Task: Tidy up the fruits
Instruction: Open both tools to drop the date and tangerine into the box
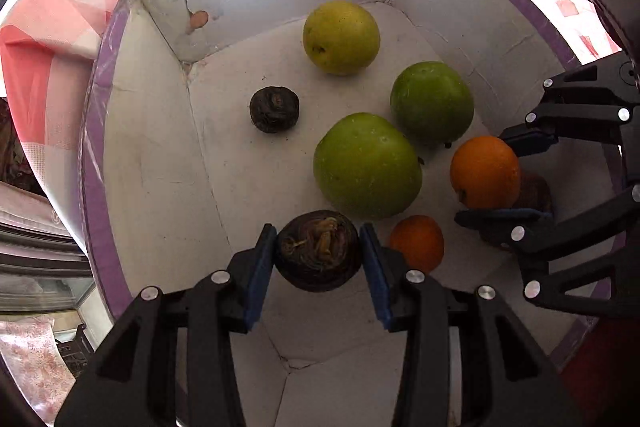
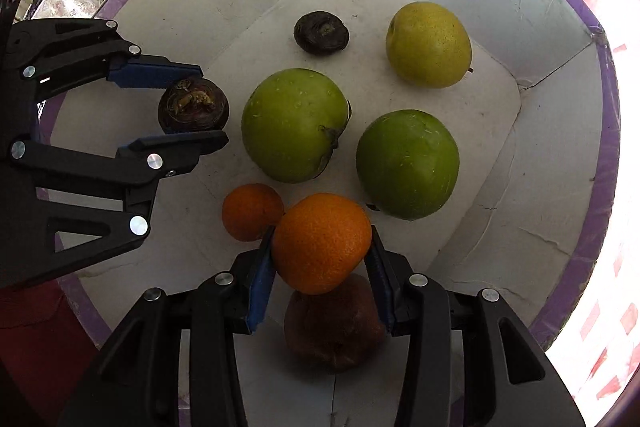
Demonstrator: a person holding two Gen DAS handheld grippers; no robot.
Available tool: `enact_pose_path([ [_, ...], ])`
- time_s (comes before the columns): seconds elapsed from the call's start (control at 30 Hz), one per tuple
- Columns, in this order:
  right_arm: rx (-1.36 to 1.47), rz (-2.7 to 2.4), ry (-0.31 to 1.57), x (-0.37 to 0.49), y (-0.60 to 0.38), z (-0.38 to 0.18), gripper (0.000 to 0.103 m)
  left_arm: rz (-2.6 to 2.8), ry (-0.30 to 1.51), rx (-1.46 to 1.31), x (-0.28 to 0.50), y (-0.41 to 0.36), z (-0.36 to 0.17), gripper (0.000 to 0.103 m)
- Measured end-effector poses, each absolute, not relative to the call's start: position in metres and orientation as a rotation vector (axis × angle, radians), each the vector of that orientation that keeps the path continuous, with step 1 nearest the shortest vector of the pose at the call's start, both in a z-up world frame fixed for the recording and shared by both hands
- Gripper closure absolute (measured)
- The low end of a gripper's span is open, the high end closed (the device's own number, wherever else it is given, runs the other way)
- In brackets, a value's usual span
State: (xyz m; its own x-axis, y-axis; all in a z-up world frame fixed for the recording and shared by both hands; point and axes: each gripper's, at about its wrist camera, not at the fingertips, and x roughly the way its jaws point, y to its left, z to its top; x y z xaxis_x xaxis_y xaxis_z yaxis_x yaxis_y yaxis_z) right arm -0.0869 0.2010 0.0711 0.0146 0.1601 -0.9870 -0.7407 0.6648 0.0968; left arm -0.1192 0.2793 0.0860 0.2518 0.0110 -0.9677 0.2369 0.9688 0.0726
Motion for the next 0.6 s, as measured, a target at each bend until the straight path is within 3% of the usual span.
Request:
enact_pose_path([
  [0.4, -0.498, 0.717, 1.435, -0.078, 0.2, 0.06, 0.058, -0.163, 1.336, 0.207, -0.116, 0.279, 0.082, 0.058],
  [0.47, -0.481, 0.718, 1.429, -0.072, 0.2, 0.061, 0.056, -0.176, 1.334, 0.187, -0.115, 0.281, 0.082, 0.053],
  [0.6, -0.48, 0.719, 1.415, -0.072, 0.199, 0.061, 0.054, -0.184, 1.323, 0.164, -0.115, 0.286, 0.084, 0.051],
])
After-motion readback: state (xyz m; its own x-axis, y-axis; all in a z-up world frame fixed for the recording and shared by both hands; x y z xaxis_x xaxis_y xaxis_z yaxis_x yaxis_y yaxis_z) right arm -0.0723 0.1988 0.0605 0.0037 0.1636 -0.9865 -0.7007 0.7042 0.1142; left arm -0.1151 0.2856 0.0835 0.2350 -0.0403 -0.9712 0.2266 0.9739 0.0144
